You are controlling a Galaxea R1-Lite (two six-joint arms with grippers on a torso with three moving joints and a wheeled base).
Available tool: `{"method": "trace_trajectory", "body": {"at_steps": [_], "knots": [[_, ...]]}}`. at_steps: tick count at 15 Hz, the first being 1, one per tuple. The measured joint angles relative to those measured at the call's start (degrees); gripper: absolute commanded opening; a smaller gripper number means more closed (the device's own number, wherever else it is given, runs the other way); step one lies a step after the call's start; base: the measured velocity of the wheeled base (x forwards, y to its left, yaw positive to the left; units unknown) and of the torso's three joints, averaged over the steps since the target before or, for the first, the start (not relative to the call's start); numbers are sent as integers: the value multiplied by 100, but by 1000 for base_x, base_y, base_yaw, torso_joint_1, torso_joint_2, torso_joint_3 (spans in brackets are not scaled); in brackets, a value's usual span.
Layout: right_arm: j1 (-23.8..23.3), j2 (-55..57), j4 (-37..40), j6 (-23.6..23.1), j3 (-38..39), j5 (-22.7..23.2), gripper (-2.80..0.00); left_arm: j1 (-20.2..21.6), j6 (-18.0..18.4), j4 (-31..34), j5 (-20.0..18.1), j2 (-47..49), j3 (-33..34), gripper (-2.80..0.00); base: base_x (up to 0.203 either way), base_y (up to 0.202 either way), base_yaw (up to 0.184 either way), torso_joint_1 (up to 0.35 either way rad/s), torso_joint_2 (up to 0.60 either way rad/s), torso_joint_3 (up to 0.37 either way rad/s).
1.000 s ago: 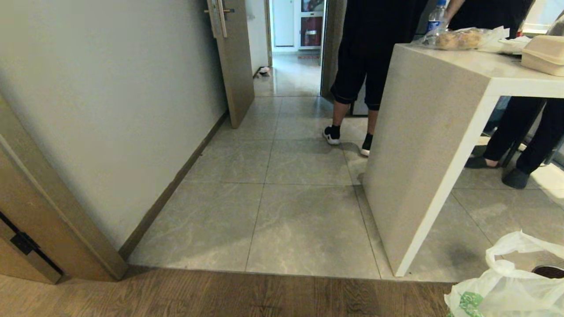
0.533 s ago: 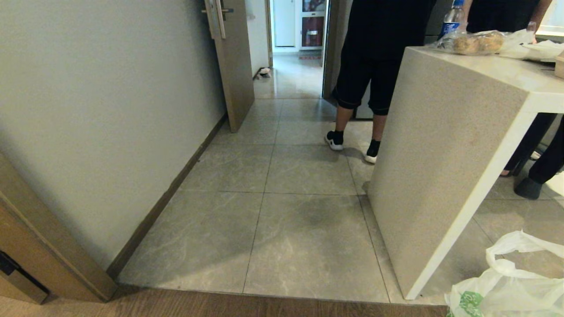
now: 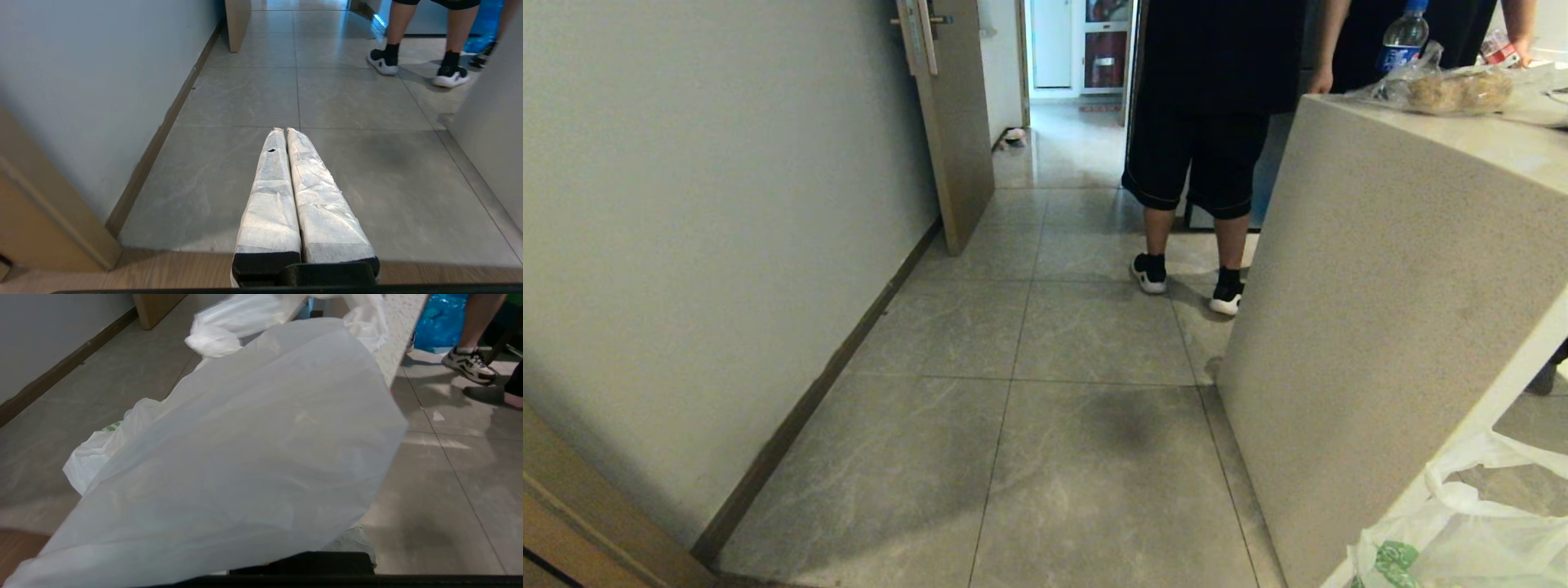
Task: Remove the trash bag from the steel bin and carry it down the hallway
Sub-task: Put the trash bag at the door
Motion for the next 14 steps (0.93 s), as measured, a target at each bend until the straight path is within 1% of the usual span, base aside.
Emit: {"method": "trace_trajectory", "body": {"at_steps": [14], "knots": [[0, 0, -2, 1, 0, 1, -280, 0, 31, -8, -7, 0, 0, -280, 190, 0, 2, 2, 2, 2]]}}
